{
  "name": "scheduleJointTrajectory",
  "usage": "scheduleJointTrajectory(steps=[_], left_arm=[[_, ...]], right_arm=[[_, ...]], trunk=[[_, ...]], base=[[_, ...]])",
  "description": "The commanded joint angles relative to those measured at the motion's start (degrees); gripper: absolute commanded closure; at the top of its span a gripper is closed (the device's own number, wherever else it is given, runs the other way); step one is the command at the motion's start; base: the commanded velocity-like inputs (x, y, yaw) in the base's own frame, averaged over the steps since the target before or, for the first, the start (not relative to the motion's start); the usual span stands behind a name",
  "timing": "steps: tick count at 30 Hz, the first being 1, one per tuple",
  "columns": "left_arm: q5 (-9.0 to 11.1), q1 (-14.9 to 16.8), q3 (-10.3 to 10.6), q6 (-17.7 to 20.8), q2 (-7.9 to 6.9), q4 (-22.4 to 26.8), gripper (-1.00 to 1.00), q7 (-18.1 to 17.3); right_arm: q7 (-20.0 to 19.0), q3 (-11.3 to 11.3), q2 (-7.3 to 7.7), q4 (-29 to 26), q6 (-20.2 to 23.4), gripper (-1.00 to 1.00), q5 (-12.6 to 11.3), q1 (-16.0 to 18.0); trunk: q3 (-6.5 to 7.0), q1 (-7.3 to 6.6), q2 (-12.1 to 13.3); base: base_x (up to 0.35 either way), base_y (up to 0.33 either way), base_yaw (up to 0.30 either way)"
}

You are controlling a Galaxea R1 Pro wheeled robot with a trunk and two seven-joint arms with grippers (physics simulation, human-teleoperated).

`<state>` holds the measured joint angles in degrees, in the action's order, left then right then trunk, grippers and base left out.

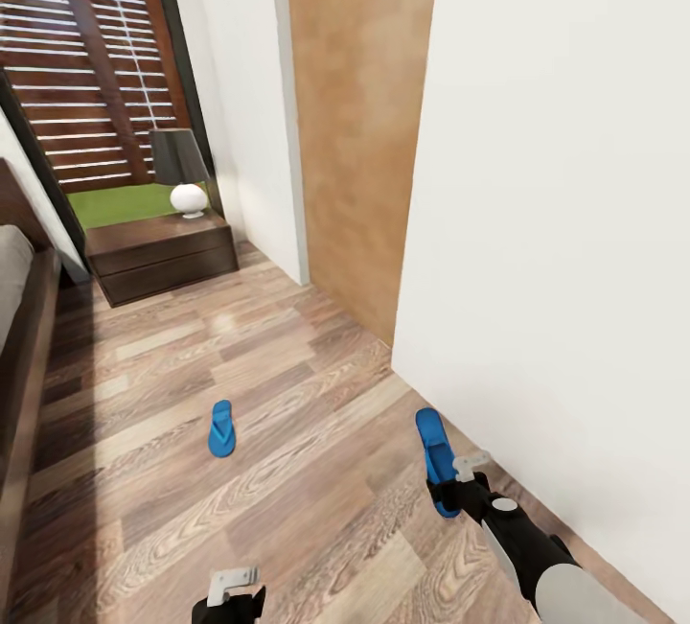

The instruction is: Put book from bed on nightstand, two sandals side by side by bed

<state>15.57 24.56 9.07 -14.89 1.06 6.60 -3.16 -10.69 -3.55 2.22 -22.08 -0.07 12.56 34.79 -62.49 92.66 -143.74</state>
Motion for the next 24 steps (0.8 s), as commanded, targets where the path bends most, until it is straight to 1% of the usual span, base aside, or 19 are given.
scheduleJointTrajectory(steps=[1, 12, 18, 24], left_arm=[[0.6, 0.05, 0.42, -0.22, -0.01, -0.1, -1.0, -0.18], [0.6, 0.05, 0.42, -0.22, -0.01, -0.1, -1.0, -0.18], [0.6, 0.05, 0.42, -0.22, -0.01, -0.1, -1.0, -0.2], [0.6, 0.05, 0.42, -0.22, -0.01, -0.1, -1.0, -0.27]], right_arm=[[-0.47, -0.4, -0.02, -0.07, 0.0, 1.0, 0.44, 0.01], [-0.47, -0.4, -0.02, -0.07, 0.01, 1.0, 0.45, 0.01], [-0.47, -0.4, -0.02, -0.07, -0.01, 1.0, 0.45, 0.01], [-0.49, -0.4, -0.09, -0.08, 0.09, 1.0, 0.45, 0.02]], trunk=[[-0.05, 0.02, -0.02], [-0.05, 0.02, -0.02], [-0.05, 0.02, -0.02], [-0.05, 0.02, -0.02]], base=[[0.275, 0.062, 0.125], [0.271, 0.04, 0.121], [0.268, -0.034, 0.084], [0.231, 0.189, 0.004]])
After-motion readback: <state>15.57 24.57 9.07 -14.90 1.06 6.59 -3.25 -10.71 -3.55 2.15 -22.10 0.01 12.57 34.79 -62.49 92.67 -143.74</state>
